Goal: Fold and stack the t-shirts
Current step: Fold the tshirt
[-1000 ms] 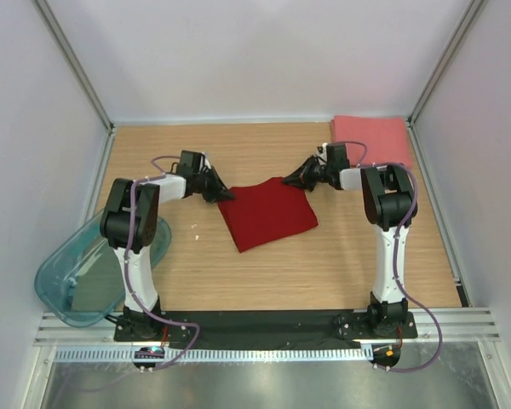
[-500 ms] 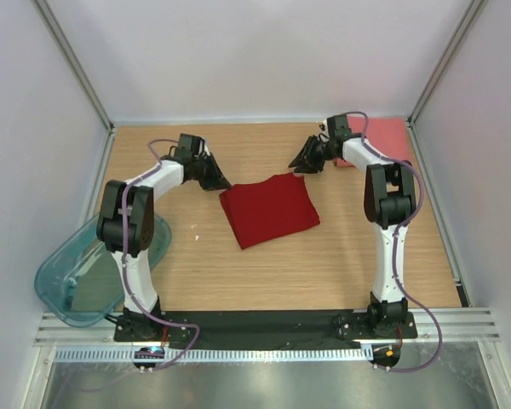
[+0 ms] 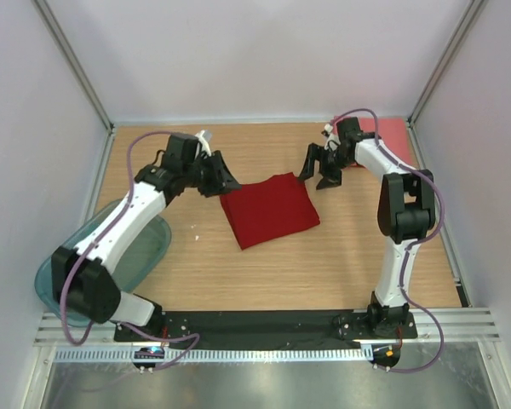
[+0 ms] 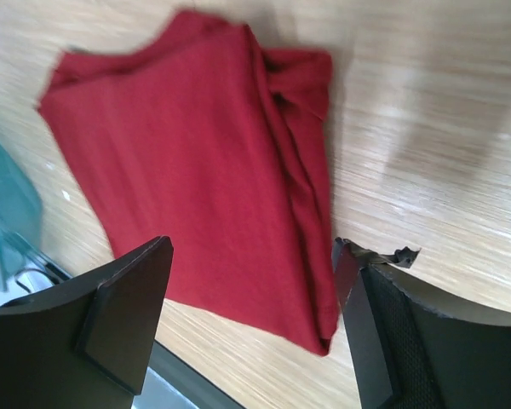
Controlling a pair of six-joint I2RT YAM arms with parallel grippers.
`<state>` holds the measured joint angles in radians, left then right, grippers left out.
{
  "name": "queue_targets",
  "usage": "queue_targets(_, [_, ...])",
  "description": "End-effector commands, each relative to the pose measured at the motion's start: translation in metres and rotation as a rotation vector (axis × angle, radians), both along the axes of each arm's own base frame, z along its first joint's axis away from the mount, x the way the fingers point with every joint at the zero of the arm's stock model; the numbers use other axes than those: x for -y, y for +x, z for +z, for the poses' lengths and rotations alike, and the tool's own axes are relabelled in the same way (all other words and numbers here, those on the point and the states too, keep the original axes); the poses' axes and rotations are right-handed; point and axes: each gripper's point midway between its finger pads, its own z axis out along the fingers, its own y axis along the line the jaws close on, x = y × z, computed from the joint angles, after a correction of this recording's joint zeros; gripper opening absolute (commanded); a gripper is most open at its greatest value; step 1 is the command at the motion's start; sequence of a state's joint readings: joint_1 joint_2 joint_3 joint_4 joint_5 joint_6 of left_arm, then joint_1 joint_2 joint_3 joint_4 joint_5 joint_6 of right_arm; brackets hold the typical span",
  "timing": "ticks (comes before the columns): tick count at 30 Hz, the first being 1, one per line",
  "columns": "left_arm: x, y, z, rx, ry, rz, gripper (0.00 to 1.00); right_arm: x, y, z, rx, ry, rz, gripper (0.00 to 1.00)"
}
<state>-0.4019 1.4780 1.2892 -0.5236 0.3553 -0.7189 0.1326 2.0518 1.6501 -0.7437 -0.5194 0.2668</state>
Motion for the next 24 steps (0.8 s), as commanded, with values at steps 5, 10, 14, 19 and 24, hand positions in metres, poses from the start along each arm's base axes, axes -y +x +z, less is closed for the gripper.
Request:
queue_targets(5, [-0.037,-0.072,-0.004,-0.066,0.056,0.028,0.42,-0.004,0.004,-0.027,0.103,0.026,0.159,0.81])
queue_targets(10, [-0.054,-0.104,0.002,-0.056,0.056,0.047,0.43,-0.007,0.021,-0.034,0.152,0.046,0.167,0.81])
queue_targets(14, [-0.064,-0.122,0.002,-0.063,0.068,0.063,0.43,-0.007,0.032,-0.047,0.143,0.039,0.172,0.8])
queue_targets(19, [-0.071,-0.131,0.002,-0.056,0.087,0.071,0.44,-0.018,0.03,-0.061,0.118,0.041,0.206,0.79])
queue_targets(24, [-0.068,-0.13,0.002,-0.058,0.075,0.061,0.44,-0.056,0.01,-0.075,0.071,0.046,0.279,0.74])
